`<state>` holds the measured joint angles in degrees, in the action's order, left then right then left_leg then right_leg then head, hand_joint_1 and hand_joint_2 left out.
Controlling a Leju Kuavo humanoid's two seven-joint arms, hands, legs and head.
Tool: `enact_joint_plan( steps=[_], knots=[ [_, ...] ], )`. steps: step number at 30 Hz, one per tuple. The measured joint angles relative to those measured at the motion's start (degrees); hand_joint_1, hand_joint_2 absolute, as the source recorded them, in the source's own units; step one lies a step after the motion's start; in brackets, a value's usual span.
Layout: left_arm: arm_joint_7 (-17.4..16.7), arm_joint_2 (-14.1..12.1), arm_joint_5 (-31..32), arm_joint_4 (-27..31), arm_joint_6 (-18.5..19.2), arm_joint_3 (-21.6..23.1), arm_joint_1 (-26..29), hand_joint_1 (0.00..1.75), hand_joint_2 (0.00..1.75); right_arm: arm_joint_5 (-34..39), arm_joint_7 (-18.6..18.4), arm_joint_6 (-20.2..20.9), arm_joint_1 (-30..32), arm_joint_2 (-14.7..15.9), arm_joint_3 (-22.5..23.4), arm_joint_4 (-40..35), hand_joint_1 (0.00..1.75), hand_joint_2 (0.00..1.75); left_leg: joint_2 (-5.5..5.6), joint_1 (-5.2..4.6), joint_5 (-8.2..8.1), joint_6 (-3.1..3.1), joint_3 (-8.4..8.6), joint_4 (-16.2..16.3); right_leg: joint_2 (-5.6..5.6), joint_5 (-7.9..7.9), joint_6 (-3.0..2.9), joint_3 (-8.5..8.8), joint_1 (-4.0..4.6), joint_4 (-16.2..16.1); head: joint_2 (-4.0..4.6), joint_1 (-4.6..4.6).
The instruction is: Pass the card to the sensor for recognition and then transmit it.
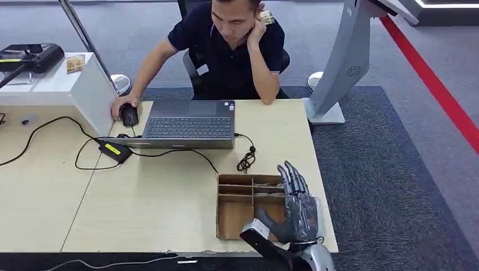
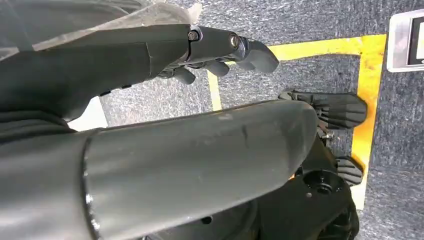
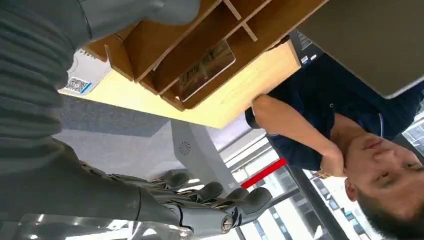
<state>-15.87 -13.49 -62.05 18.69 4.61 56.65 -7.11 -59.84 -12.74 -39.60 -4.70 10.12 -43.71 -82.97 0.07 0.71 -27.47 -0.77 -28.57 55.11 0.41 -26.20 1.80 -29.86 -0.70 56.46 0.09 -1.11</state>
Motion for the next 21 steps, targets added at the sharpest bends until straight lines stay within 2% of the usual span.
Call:
enact_joint_plan(
  steps=[15, 21],
  knots=[
    [0.0, 0.0, 0.2, 0.0, 0.1, 0.0, 0.0, 0.0, 0.0, -2.0, 0.9, -0.1, 0.1, -1.8, 1.9, 4.3, 0.0, 1.75, 0.0, 0.0, 0.0, 0.0, 0.0, 0.0, 0.0, 0.0, 0.0, 0.0, 0.0, 0.0, 0.0, 0.0],
    [0.0, 0.0, 0.5, 0.0, 0.1, 0.0, 0.0, 0.0, 0.0, -3.1, 2.5, -0.1, 0.1, -2.9, 3.4, 5.5, 0.0, 1.75, 0.0, 0.0, 0.0, 0.0, 0.0, 0.0, 0.0, 0.0, 0.0, 0.0, 0.0, 0.0, 0.0, 0.0]
  ],
)
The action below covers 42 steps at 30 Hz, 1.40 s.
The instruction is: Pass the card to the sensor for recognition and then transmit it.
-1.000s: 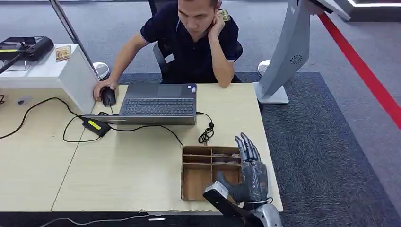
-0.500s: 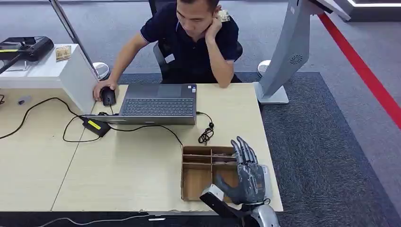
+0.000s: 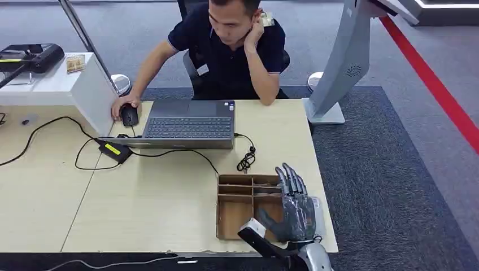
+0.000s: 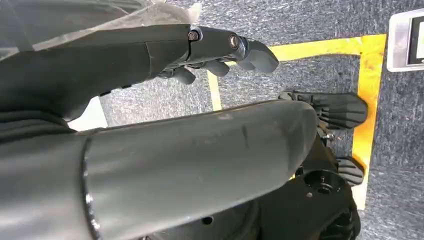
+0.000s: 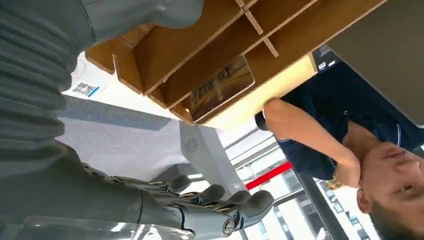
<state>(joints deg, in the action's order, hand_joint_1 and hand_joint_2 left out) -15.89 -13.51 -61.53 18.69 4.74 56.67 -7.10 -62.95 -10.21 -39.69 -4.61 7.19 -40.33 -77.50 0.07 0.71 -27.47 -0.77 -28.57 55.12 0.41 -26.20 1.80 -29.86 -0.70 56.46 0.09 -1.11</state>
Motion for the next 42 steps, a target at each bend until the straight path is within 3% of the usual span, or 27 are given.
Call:
enact_joint_plan(
  steps=[14, 26, 28, 31, 42],
  knots=[
    [0.0, -0.3, 0.2, 0.0, 0.1, 0.0, 0.0, 0.0, 0.0, -0.9, 1.4, 0.0, 0.0, -2.0, 2.9, 1.7, 0.03, 1.75, 0.0, 0.0, 0.0, 0.0, 0.0, 0.0, 0.0, 0.0, 0.0, 0.0, 0.0, 0.0, 0.0, 0.02],
    [0.0, -0.3, 0.3, 0.0, 0.2, 0.0, 0.0, 0.0, 0.0, -1.3, 2.5, 0.0, 0.1, -3.0, 4.5, 2.6, 0.16, 1.75, 0.0, 0.0, 0.0, 0.0, 0.0, 0.0, 0.0, 0.0, 0.0, 0.0, 0.0, 0.0, 0.0, -0.02],
    [0.0, -0.3, 0.3, 0.0, 0.2, 0.0, 0.0, 0.0, 0.0, -1.4, 2.5, 0.0, 0.1, -3.2, 4.8, 2.6, 0.24, 1.75, 0.0, 0.0, 0.0, 0.0, 0.0, 0.0, 0.0, 0.0, 0.0, 0.0, 0.0, 0.0, 0.0, 0.0],
    [0.0, -0.3, 0.4, 0.0, 0.2, 0.0, 0.0, 0.0, 0.0, -1.4, 2.6, 0.0, 0.1, -3.3, 5.2, 2.6, 0.17, 1.75, 0.0, 0.0, 0.0, 0.0, 0.0, 0.0, 0.0, 0.0, 0.0, 0.0, 0.0, 0.0, 0.0, 0.0],
    [0.0, -0.3, 0.5, 0.0, 0.2, 0.0, 0.0, 0.0, 0.0, -1.5, 3.3, 0.0, 0.1, -3.8, 6.0, 3.1, 0.21, 1.75, 0.0, 0.0, 0.0, 0.0, 0.0, 0.0, 0.0, 0.0, 0.0, 0.0, 0.0, 0.0, 0.0, 0.0]
  ],
)
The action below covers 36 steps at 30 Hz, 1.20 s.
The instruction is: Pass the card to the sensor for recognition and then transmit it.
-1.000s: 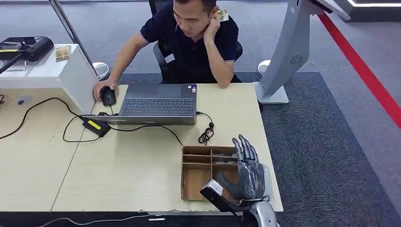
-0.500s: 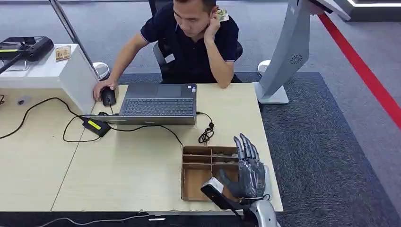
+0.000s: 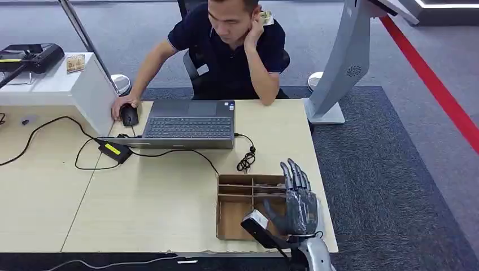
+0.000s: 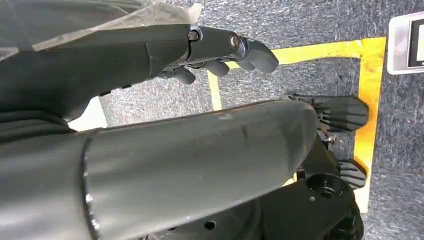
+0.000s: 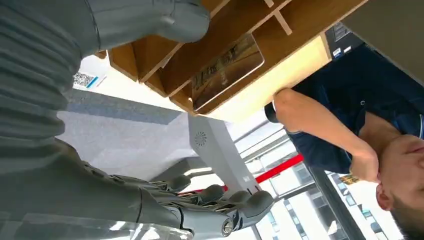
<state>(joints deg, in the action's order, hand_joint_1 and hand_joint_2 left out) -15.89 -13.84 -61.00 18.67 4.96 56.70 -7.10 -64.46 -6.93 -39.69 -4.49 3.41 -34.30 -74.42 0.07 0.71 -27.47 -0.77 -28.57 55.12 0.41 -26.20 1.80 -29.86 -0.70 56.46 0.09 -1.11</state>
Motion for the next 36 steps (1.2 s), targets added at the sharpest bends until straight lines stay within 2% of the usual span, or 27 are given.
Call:
enact_joint_plan(
  steps=[14, 17, 19, 24, 26, 29, 36],
  knots=[
    [0.0, -0.1, 0.0, 0.0, 0.0, 0.0, 0.0, 0.0, 0.0, 0.0, 0.2, 0.0, 0.0, -0.4, 0.7, 0.5, 0.23, 1.75, 0.0, 0.0, 0.0, 0.0, 0.0, 0.0, 0.0, 0.0, 0.0, 0.0, 0.0, 0.0, 0.0, 0.0],
    [0.0, -0.1, 0.0, 0.0, 0.0, 0.0, 0.0, 0.0, 0.0, 0.0, 0.2, 0.0, 0.0, -0.4, 0.7, 0.5, 0.24, 1.75, 0.0, 0.0, 0.0, 0.0, 0.0, 0.0, 0.0, 0.0, 0.0, 0.0, 0.0, 0.0, 0.0, 0.0],
    [0.0, -0.1, 0.0, 0.0, 0.0, 0.0, 0.0, 0.0, 0.0, 0.0, 0.2, 0.0, 0.0, -0.4, 0.7, 0.5, 0.31, 1.75, 0.0, 0.0, 0.0, 0.0, 0.0, 0.0, 0.0, 0.0, 0.0, 0.0, 0.0, 0.0, 0.0, 0.0],
    [0.0, -0.1, 0.0, 0.0, 0.0, 0.0, 0.0, 0.0, 0.0, 0.0, 0.2, 0.0, 0.0, -0.4, 0.7, 0.5, 0.3, 1.75, 0.0, 0.0, 0.0, 0.0, 0.0, 0.0, 0.0, 0.0, 0.0, 0.0, 0.0, 0.0, 0.0, 0.0],
    [0.0, -0.1, 0.0, 0.0, 0.0, 0.0, 0.0, 0.0, 0.0, 0.0, 0.3, 0.0, 0.0, -0.4, 0.7, 0.5, 0.37, 1.75, 0.0, 0.0, 0.0, 0.0, 0.0, 0.0, 0.0, 0.0, 0.0, 0.0, 0.0, 0.0, 0.0, 0.0],
    [0.0, -0.1, 0.0, 0.0, 0.0, 0.0, 0.0, 0.0, 0.0, 0.0, 0.3, 0.0, 0.0, -0.7, 0.7, 0.6, 0.31, 1.75, 0.0, 0.0, 0.0, 0.0, 0.0, 0.0, 0.0, 0.0, 0.0, 0.0, 0.0, 0.0, 0.0, 0.0],
    [0.0, -0.1, 0.0, 0.0, 0.0, 0.0, 0.0, 0.0, 0.0, 0.0, 0.4, 0.0, 0.0, -0.8, 0.7, 0.6, 0.37, 1.75, 0.0, 0.0, 0.0, 0.0, 0.0, 0.0, 0.0, 0.0, 0.0, 0.0, 0.0, 0.0, 0.0, 0.0]
  ],
)
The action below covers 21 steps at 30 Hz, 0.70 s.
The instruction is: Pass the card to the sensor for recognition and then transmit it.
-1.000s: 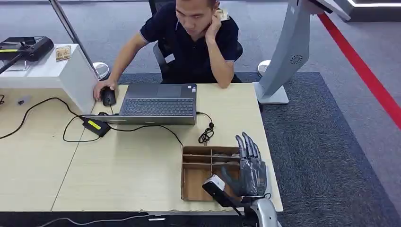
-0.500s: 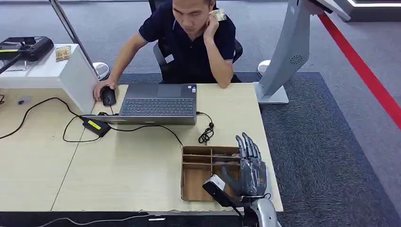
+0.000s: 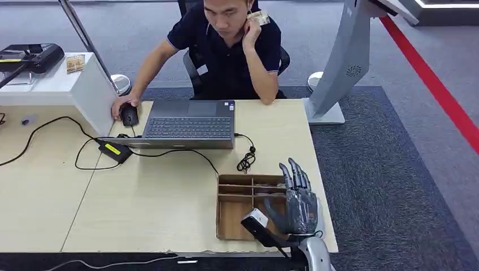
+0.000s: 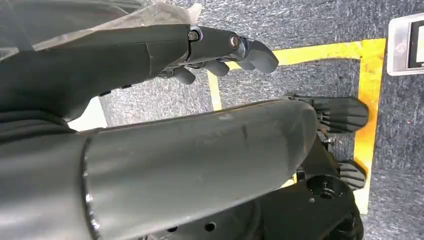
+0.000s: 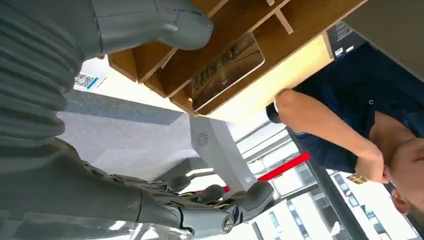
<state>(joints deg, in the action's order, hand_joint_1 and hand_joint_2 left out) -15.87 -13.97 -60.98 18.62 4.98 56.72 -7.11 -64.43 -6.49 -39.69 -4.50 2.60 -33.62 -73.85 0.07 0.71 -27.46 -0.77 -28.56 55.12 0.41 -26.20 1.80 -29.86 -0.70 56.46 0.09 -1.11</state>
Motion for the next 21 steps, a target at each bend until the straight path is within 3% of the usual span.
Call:
enact_joint_plan(
  steps=[1, 10, 21],
  knots=[
    [0.0, 0.0, 0.0, 0.0, 0.0, 0.0, 0.0, 0.0, 0.0, 0.0, 0.0, 0.0, 0.0, 0.0, 0.0, 0.0, 0.31, 1.75, 0.0, 0.0, 0.0, 0.0, 0.0, 0.0, 0.0, 0.0, 0.0, 0.0, 0.0, 0.0, 0.0, 0.0],
    [0.0, 0.0, 0.0, 0.0, 0.0, 0.0, 0.0, 0.0, 0.0, 0.1, 0.0, 0.0, 0.0, -0.2, 0.0, 0.0, 0.38, 1.75, 0.0, 0.0, 0.0, 0.0, 0.0, 0.0, 0.0, 0.0, 0.0, 0.0, 0.0, 0.0, 0.0, 0.0],
    [0.2, 0.0, 0.2, 0.0, 0.3, 0.0, 0.0, 0.0, 0.0, 1.2, 2.0, 0.0, -0.1, -0.9, 0.6, 1.5, 0.26, 1.75, 0.0, 0.0, 0.0, 0.0, 0.0, 0.0, 0.0, 0.0, 0.0, 0.0, 0.0, 0.0, 0.0, 0.0]
  ],
)
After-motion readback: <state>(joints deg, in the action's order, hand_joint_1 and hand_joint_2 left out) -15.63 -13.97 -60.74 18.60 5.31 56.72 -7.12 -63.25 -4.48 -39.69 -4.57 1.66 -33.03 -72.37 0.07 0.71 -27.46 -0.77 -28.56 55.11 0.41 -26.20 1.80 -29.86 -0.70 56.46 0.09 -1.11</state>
